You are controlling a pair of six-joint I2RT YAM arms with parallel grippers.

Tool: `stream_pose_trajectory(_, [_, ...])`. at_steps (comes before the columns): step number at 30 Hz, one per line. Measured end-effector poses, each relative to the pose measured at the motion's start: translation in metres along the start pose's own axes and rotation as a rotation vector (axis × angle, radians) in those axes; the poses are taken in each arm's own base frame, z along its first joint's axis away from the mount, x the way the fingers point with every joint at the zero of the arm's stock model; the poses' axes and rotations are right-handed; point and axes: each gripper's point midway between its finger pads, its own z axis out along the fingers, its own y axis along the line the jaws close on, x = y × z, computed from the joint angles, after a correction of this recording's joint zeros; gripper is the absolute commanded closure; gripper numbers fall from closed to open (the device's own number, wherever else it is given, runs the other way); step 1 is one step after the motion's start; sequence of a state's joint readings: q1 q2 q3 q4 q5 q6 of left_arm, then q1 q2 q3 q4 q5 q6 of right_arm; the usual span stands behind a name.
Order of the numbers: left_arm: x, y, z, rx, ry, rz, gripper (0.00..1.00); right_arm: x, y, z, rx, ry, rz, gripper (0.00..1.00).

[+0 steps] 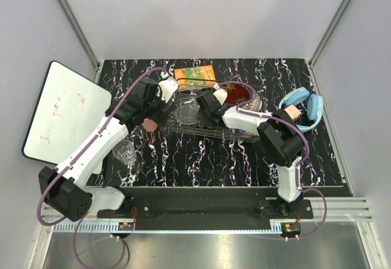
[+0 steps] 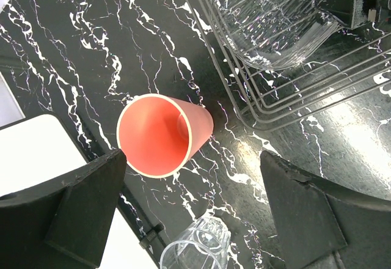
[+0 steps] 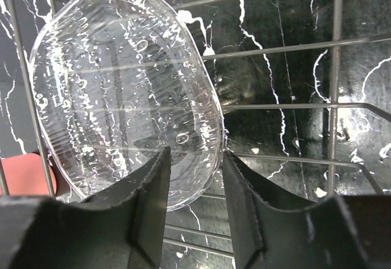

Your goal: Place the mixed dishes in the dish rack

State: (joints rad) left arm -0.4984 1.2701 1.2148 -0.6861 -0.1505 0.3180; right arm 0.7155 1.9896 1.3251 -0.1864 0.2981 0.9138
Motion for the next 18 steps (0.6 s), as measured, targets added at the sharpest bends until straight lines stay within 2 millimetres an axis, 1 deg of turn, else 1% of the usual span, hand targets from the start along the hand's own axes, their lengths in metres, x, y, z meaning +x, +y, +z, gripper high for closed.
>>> stream_pose_trajectory(8, [0.005,-0.001,0.0,-0.002,0.009,0.002,0.04,-0.003,0.001,0.001,-0.005,-0.016,0.003,0.52])
stream_pose_trajectory(11, [0.009,-0.002,0.0,-0.003,0.015,0.002,0.04,-0.004,0.001,0.001,0.001,-0.026,0.002,0.55])
stream_pose_trajectory(15, [0.012,-0.002,0.0,-0.002,0.02,0.003,0.04,-0.008,0.0,0.002,0.011,-0.052,0.003,0.65])
stream_pose_trajectory(16, [0.012,-0.003,0.0,-0.002,0.021,0.003,0.04,-0.01,-0.002,0.003,0.017,-0.06,0.005,0.71])
stream_pose_trajectory(18, [0.013,-0.003,0.001,-0.002,0.022,0.003,0.04,-0.012,-0.006,0.005,0.028,-0.071,0.006,0.75])
